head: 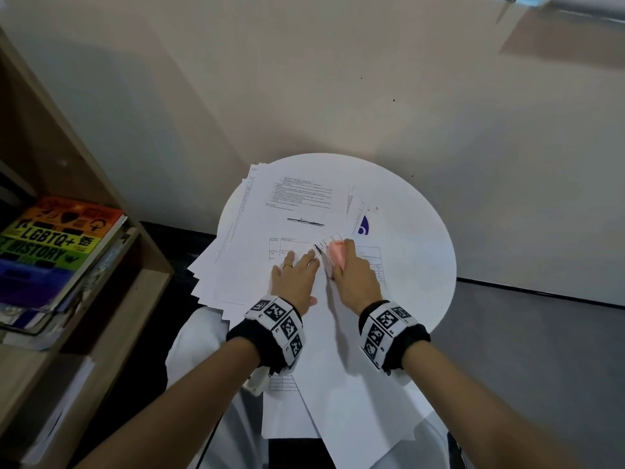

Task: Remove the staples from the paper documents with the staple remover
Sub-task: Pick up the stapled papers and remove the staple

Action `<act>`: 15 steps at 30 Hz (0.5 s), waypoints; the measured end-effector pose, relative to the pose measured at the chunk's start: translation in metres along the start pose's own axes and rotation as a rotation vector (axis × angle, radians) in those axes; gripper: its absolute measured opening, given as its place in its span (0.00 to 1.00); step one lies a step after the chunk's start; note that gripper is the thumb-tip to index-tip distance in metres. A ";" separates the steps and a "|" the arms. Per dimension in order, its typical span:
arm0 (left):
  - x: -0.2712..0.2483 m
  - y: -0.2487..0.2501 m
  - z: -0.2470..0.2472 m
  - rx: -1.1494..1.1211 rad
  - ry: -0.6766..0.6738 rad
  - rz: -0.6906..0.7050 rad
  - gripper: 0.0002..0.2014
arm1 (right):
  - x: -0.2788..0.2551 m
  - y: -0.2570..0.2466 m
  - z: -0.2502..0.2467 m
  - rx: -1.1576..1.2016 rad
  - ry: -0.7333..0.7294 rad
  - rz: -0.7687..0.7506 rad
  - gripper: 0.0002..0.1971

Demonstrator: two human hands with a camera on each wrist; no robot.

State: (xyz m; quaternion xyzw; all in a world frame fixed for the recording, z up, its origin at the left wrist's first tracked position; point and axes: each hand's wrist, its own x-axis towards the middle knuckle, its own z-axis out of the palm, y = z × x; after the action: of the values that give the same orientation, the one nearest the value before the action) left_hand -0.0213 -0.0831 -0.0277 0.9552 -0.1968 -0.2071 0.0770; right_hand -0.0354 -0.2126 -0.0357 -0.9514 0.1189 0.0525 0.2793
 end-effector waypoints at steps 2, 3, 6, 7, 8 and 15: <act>-0.001 0.000 -0.003 -0.004 -0.019 0.006 0.39 | 0.001 0.001 -0.003 -0.014 -0.006 -0.009 0.25; -0.002 0.000 -0.004 -0.012 -0.026 0.014 0.39 | 0.002 0.001 -0.005 -0.015 -0.003 -0.011 0.25; -0.003 -0.003 -0.005 -0.034 -0.042 0.027 0.42 | 0.018 -0.008 -0.005 -0.003 0.042 0.000 0.24; -0.004 -0.003 -0.005 -0.041 -0.038 0.024 0.42 | 0.026 -0.015 -0.004 -0.005 0.046 -0.010 0.24; -0.004 -0.003 -0.006 -0.045 -0.029 0.021 0.43 | 0.032 -0.022 -0.002 -0.011 0.037 -0.027 0.24; -0.001 -0.002 -0.006 -0.025 -0.026 -0.003 0.43 | 0.023 -0.012 -0.007 0.034 -0.007 -0.050 0.21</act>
State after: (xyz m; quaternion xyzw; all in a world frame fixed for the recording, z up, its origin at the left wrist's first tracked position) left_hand -0.0187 -0.0806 -0.0225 0.9517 -0.1937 -0.2221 0.0860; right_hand -0.0095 -0.2108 -0.0277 -0.9490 0.0952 0.0468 0.2969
